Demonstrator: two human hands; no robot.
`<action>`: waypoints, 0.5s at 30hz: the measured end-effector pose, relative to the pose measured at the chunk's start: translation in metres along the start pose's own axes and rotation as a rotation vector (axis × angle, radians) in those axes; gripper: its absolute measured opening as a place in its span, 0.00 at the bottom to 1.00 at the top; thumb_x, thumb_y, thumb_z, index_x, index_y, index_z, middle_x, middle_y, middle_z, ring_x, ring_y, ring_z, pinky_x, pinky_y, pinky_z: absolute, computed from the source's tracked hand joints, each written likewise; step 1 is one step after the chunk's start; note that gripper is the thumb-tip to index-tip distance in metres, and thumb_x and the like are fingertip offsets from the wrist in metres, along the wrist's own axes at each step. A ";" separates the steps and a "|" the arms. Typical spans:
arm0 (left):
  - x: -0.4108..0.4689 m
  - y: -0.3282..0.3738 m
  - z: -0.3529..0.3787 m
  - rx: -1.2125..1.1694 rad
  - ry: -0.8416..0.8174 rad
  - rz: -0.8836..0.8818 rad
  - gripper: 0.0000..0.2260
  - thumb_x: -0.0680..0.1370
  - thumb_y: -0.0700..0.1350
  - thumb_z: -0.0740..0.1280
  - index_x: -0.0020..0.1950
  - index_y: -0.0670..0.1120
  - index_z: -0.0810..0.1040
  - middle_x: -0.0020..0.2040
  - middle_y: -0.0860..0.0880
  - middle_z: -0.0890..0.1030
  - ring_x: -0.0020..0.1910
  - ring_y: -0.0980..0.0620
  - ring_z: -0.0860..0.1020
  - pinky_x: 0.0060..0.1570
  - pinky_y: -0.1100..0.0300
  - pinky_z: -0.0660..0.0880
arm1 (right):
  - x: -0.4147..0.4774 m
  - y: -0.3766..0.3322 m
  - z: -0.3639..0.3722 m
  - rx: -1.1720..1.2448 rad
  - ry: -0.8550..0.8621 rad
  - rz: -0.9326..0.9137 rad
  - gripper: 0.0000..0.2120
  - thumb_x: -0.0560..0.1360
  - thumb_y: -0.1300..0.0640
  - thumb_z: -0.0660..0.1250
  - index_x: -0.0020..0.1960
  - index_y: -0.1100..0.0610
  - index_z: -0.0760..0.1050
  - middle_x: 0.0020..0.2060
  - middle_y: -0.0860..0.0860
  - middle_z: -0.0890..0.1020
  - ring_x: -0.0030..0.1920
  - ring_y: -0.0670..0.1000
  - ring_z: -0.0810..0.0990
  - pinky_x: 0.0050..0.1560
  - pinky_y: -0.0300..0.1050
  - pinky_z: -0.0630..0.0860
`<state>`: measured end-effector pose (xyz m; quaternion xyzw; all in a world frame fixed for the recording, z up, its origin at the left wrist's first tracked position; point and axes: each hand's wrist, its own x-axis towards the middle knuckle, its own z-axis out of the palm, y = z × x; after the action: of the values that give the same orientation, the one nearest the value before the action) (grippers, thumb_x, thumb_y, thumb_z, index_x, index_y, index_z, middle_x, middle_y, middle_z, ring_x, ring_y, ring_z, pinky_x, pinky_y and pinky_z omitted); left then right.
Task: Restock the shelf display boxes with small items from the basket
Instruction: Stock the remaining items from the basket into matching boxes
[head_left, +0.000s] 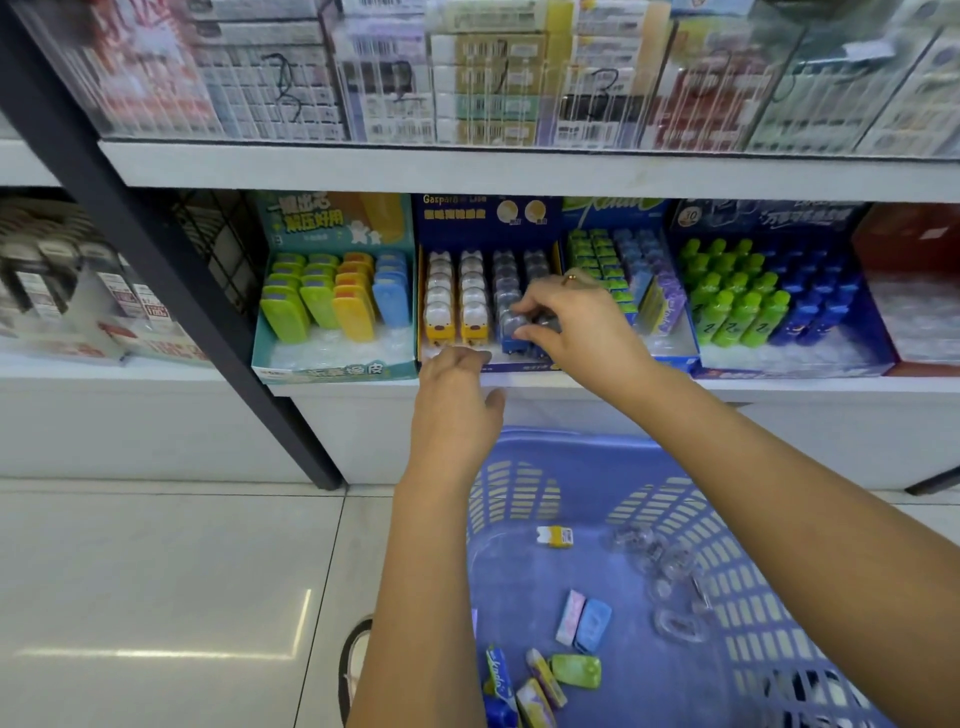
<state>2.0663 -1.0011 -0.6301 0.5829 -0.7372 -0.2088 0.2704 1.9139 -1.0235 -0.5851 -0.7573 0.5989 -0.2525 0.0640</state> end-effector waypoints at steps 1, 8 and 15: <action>0.001 0.000 0.000 -0.005 0.007 -0.001 0.19 0.77 0.43 0.66 0.68 0.42 0.72 0.66 0.45 0.71 0.66 0.47 0.66 0.64 0.61 0.61 | 0.002 0.000 0.000 -0.014 -0.001 0.003 0.09 0.73 0.58 0.70 0.52 0.60 0.78 0.46 0.55 0.82 0.52 0.55 0.73 0.52 0.48 0.70; 0.004 -0.003 0.002 -0.026 0.033 -0.005 0.17 0.77 0.43 0.66 0.65 0.42 0.75 0.63 0.45 0.73 0.64 0.47 0.68 0.61 0.63 0.62 | 0.001 0.002 0.003 -0.093 -0.019 -0.024 0.11 0.72 0.56 0.70 0.52 0.61 0.78 0.49 0.55 0.81 0.55 0.55 0.71 0.55 0.48 0.68; 0.004 -0.001 -0.004 -0.023 -0.006 0.026 0.18 0.77 0.43 0.67 0.66 0.41 0.75 0.64 0.42 0.74 0.64 0.45 0.69 0.63 0.60 0.64 | 0.008 -0.005 0.002 -0.319 -0.035 -0.127 0.10 0.74 0.59 0.67 0.53 0.61 0.79 0.49 0.56 0.79 0.56 0.57 0.69 0.54 0.52 0.69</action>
<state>2.0684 -1.0048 -0.6272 0.5694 -0.7431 -0.2157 0.2775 1.9203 -1.0300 -0.5822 -0.7985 0.5810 -0.1446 -0.0629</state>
